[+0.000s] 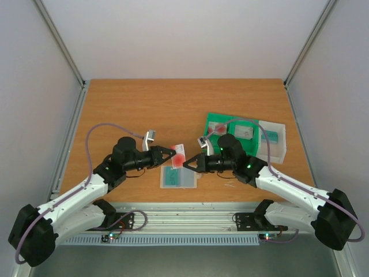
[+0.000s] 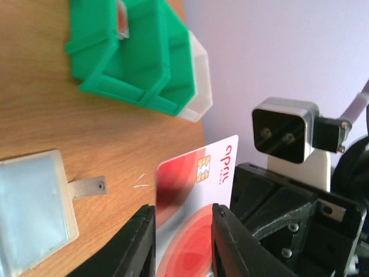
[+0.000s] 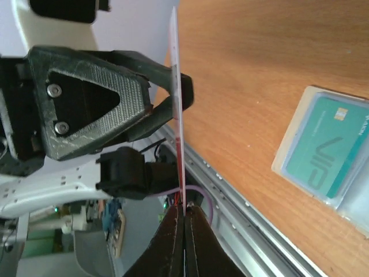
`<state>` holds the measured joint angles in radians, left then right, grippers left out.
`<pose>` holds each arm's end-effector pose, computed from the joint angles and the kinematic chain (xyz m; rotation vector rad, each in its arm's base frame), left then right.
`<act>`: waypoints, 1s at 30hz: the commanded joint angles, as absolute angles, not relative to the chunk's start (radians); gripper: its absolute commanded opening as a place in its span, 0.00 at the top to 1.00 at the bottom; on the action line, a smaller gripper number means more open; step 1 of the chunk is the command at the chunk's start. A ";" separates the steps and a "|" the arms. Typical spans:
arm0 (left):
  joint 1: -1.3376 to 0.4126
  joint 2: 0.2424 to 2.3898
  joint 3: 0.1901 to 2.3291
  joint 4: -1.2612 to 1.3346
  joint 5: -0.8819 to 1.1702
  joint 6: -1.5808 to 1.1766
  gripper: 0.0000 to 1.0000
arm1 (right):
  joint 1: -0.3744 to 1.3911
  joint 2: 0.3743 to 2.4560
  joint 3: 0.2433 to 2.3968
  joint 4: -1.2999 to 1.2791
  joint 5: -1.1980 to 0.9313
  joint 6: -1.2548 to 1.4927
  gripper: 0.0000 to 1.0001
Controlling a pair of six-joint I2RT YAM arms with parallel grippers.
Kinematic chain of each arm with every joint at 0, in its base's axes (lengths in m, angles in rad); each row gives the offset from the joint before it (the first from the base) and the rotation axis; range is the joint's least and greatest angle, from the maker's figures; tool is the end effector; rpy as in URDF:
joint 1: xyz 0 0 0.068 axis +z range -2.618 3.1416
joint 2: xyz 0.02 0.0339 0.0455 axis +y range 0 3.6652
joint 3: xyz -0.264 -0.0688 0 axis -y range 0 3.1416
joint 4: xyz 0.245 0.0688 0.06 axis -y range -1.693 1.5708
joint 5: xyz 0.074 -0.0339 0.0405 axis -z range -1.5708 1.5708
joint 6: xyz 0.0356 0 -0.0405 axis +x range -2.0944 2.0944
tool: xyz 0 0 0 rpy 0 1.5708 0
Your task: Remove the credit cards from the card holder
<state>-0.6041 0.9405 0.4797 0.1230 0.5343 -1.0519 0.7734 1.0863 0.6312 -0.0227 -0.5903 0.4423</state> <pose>0.1619 -0.1338 0.2369 -0.0717 2.2177 -1.5402 0.1546 0.1787 0.2457 -0.7663 2.1096 1.3176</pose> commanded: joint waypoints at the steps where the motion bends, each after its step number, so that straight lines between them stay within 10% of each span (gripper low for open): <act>1: -0.615 0.890 0.498 0.229 0.613 -1.048 0.67 | 0.771 1.000 0.698 -0.202 -0.679 0.253 0.99; 7: -0.613 0.858 0.596 0.074 0.774 -0.933 0.48 | 0.770 0.943 0.795 -0.447 -0.789 0.075 0.99; 15: -0.610 0.867 0.800 -0.402 0.914 -0.609 0.47 | 0.769 0.948 0.868 -0.540 -0.970 -0.055 0.99; 25: -0.608 0.885 0.833 -0.456 1.048 -0.537 0.69 | 0.770 0.992 0.941 -0.631 -1.002 -0.126 0.98; 30: -0.609 0.901 0.835 -0.460 1.040 -0.525 0.96 | 0.770 0.989 0.937 -0.643 -0.985 -0.131 0.97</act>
<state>-0.6121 0.8860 0.8078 -0.4480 1.0092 -0.5549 0.7731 0.9901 0.9150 -0.6075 -0.9768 -0.0994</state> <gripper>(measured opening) 0.107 0.027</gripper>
